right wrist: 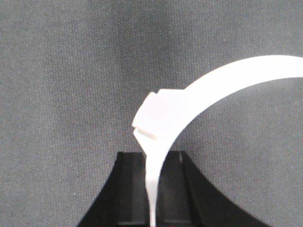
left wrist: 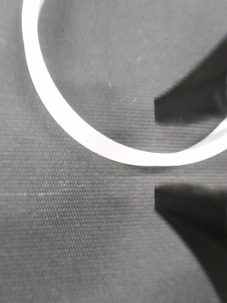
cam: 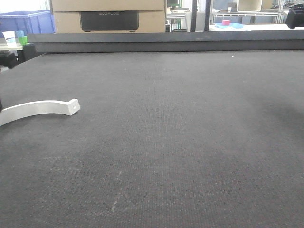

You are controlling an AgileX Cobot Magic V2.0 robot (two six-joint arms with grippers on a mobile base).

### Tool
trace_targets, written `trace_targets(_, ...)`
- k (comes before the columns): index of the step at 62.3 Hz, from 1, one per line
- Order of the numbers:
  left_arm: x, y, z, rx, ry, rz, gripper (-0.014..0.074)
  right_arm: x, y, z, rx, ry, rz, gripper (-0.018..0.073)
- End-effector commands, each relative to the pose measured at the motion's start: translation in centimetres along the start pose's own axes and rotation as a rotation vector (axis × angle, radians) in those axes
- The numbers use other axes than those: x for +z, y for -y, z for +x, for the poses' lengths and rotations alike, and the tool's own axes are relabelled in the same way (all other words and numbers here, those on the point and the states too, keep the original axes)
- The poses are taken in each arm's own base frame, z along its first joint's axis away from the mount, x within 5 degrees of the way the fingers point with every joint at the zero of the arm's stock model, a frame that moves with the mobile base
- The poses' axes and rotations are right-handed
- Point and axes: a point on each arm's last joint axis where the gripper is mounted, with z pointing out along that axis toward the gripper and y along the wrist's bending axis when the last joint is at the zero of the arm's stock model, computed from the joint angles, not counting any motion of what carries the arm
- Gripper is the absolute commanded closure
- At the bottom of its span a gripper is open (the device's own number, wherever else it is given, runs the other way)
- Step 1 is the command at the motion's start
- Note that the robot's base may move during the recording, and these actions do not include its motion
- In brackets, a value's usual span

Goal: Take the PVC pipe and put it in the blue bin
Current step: 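Close both grippers on the pipe ends and lift it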

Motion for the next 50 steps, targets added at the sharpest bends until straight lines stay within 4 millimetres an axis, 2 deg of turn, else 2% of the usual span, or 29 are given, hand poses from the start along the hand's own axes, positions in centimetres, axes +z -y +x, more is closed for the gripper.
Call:
trace_targets(1, 0.4, 0.1, -0.2, -0.002, -0.001, 0.005, 0.032, -0.3, 0.3, -0.1, -0.011, 0.024, 0.01, 0.0727)
trace_targets(15, 2.6, 0.0, -0.4, -0.005, -0.059, 0.004, 0.0319, -0.3, 0.3, -0.1, -0.011, 0.024, 0.01, 0.0727)
trace_targets(32, 3.4, 0.0, -0.5, -0.005, -0.079, 0.003, 0.0324, -0.3, 0.3, -0.2, -0.011, 0.027, 0.009, 0.0727)
trace_targets(40, 3.5, 0.0, -0.3, -0.006, -0.085, 0.003, 0.0377, -0.3, 0.2, -0.3, -0.011, 0.037, 0.006, 0.0727)
trace_targets(46, 3.5, 0.0, -0.3, -0.006, -0.085, 0.003, 0.0465, -0.3, 0.2, -0.3, -0.011, 0.037, 0.006, 0.0727)
trace_targets(50, 3.5, 0.0, -0.3, -0.006, -0.085, 0.003, 0.0559, -0.3, 0.2, -0.3, -0.011, 0.037, 0.006, 0.0727)
